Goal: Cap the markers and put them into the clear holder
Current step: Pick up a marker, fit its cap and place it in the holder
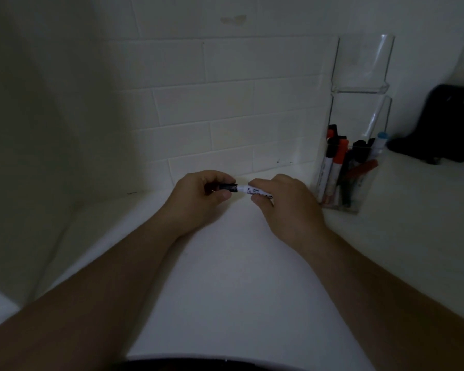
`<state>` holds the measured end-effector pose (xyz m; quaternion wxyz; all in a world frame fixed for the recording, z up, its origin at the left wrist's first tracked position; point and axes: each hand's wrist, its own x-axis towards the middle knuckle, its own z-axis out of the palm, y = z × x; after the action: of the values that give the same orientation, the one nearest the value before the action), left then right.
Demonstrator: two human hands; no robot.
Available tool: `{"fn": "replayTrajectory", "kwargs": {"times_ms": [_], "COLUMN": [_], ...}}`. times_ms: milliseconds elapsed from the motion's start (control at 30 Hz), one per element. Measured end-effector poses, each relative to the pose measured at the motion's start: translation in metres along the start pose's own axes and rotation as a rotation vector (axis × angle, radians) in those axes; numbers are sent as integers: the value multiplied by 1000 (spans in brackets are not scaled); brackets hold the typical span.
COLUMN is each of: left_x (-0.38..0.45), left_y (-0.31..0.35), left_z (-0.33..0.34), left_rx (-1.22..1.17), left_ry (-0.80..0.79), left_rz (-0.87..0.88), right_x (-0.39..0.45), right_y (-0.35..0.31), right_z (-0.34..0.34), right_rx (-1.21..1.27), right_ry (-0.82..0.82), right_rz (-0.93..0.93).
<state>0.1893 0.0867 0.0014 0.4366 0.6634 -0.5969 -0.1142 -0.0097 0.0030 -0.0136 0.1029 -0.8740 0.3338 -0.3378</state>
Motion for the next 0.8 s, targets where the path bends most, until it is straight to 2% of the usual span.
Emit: {"fn": "replayTrajectory", "kwargs": {"times_ms": [200,500,567,667,800], "left_x": [-2,-6,-6,-4,-1], "left_y": [4,6,7,12,12], "left_z": [2,5,5,14,24], "left_rx": [26,13,101,380,500], "left_ry": [-28,-34,-16,-26,-91], "left_rz": [33,77,97,188,207], "right_x": [1,-1,-1,0,-2], "right_y": [1,-1,-1,0,5], "right_z": [-6,-4,-5,-6,-2], "right_rx": [-60,-45,-43,-72,-61], "right_ry": [1,-85,-76,-62,-70], "right_rz": [-17,-40,-36,-21,-16]}}
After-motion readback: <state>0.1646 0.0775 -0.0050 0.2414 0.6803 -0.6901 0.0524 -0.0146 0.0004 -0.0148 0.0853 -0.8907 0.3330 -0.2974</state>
